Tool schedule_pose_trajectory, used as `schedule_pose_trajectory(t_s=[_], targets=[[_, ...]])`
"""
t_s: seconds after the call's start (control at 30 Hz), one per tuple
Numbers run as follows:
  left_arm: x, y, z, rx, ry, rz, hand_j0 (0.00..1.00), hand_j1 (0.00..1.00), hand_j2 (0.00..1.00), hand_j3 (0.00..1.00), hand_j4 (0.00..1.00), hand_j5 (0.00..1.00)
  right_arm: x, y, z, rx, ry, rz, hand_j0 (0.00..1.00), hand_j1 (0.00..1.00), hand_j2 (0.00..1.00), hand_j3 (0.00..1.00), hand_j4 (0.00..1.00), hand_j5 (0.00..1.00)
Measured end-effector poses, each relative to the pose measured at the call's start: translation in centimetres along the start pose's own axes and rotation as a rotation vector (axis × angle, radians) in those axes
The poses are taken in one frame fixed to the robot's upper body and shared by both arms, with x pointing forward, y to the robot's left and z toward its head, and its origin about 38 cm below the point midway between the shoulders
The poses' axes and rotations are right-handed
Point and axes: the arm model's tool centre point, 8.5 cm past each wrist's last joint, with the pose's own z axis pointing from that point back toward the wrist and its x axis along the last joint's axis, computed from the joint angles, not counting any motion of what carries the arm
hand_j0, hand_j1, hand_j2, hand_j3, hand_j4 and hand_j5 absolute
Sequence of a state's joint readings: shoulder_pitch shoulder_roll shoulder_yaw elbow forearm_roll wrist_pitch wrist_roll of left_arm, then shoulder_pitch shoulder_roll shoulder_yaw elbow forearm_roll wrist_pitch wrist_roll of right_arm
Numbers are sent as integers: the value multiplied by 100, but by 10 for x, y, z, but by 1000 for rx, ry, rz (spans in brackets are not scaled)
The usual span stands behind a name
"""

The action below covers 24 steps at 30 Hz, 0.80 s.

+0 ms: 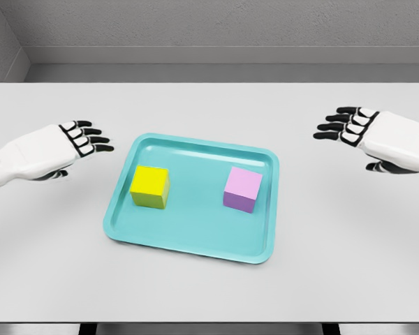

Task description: Push two cubes

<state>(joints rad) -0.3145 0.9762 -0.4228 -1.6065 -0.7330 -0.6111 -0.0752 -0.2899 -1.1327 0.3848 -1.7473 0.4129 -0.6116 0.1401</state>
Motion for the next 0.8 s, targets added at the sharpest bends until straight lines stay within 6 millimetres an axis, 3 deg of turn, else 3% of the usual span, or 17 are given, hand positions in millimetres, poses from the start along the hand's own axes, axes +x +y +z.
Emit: schedule_pose_trajectory(t_s=[0.1, 0.23, 0.27, 0.3, 0.33, 0.37, 0.5, 0.8], targets=[[-8, -5, 2, -28, 23, -7, 73, 73, 73, 73, 73, 73, 0, 0, -1, 2, -3, 0, 100, 100, 100, 100, 100, 100], [-10, -14, 3, -70, 33, -17, 73, 73, 73, 73, 73, 73, 3, -1, -2, -56, -16, -57, 100, 100, 100, 100, 100, 100], [-10, -16, 3, -84, 33, -16, 73, 73, 73, 73, 73, 73, 0, -11, -3, -69, -15, -35, 100, 100, 100, 100, 100, 100], [-9, -19, 2, -100, 33, -16, 74, 74, 74, 74, 74, 74, -4, -21, -5, -52, -13, 5, 94, 94, 94, 94, 94, 94], [-9, -21, 1, -117, 32, -16, 74, 74, 74, 74, 74, 74, -7, -29, -7, -19, -6, 52, 79, 79, 79, 79, 79, 79], [-8, -23, 0, -133, 31, -15, 74, 74, 74, 74, 74, 74, -9, -32, -10, 22, -1, 91, 74, 74, 74, 74, 74, 74], [-14, -13, -11, -146, 31, -41, 75, 75, 75, 75, 75, 75, -7, -7, -26, 198, 10, 176, 66, 66, 66, 66, 66, 66], [-6, -29, -23, -193, 3, -9, 75, 75, 75, 75, 75, 75, 9, 28, -56, 262, -39, 150, 64, 64, 64, 64, 64, 64]])
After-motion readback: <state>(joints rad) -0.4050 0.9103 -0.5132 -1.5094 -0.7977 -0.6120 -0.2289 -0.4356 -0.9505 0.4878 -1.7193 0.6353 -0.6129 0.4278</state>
